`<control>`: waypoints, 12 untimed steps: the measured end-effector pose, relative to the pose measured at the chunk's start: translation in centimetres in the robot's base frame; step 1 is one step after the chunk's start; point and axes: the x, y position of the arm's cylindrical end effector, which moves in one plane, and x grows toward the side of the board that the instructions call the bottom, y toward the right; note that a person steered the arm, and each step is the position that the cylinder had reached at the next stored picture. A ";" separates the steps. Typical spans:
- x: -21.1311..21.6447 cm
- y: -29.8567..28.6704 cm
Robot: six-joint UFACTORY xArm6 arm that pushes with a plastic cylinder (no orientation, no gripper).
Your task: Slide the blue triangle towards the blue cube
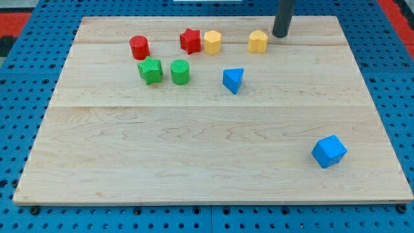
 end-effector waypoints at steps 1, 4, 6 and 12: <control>2.8 -2.8; -3.2 -10.0; 5.0 -9.6; 19.2 -11.3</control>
